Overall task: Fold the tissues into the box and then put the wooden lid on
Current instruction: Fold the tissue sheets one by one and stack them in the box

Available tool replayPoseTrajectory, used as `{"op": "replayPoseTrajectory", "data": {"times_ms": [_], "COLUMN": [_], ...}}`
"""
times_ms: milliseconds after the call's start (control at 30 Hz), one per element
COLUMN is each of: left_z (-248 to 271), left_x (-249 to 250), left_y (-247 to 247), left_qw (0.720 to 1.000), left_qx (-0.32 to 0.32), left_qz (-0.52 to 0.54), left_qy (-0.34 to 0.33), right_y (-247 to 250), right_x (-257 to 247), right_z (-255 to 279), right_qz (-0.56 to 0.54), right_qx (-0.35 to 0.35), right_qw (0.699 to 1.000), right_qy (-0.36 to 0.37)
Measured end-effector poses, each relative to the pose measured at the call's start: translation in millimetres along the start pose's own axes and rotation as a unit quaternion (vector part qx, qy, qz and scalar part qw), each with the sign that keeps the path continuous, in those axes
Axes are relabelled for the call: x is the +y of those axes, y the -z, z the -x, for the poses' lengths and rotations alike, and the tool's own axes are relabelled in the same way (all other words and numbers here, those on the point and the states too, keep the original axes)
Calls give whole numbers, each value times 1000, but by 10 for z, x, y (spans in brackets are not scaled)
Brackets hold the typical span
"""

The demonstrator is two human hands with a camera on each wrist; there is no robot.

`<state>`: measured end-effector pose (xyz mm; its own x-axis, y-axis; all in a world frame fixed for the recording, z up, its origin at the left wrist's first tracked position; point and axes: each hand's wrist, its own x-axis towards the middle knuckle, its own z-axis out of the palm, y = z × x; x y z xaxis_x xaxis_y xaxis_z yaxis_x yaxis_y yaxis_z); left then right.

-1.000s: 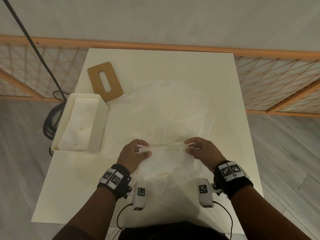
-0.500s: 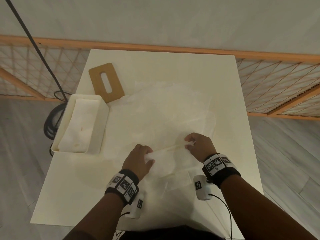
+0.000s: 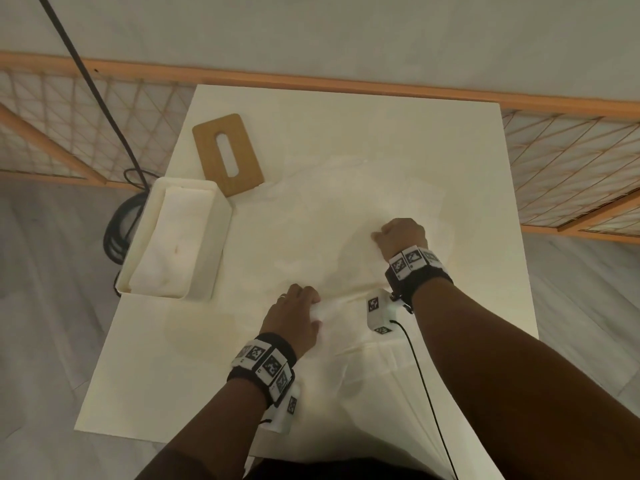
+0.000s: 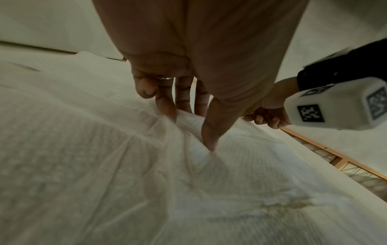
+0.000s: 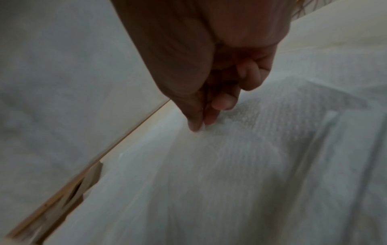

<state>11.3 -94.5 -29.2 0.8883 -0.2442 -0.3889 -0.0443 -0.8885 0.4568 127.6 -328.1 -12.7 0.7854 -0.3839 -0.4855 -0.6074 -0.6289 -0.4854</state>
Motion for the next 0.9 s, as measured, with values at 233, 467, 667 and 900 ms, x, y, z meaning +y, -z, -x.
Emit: {"op": "replayPoseTrajectory", "data": {"times_ms": [233,467,667,900], "left_z": [-8,-56,-75,-114], "left_x": [-15,189,641,576], "left_y": [26,209,374,442], "left_qw": [1000,996,820,748], "left_qx": [-5,-16,-160,-275], "left_qz": [4,87,536,603], "left_qy": [0,33,121,19], "right_y": [242,708,727,1023], "right_x": [129,398,680,648], "right_z": [298,983,1395,1555], "right_qz": [-250,-720,-792,-674], "right_qx": [18,-124,-161,-231], "right_qw": [968,682,585,695], "right_qy": [21,-25,-69,-96]}}
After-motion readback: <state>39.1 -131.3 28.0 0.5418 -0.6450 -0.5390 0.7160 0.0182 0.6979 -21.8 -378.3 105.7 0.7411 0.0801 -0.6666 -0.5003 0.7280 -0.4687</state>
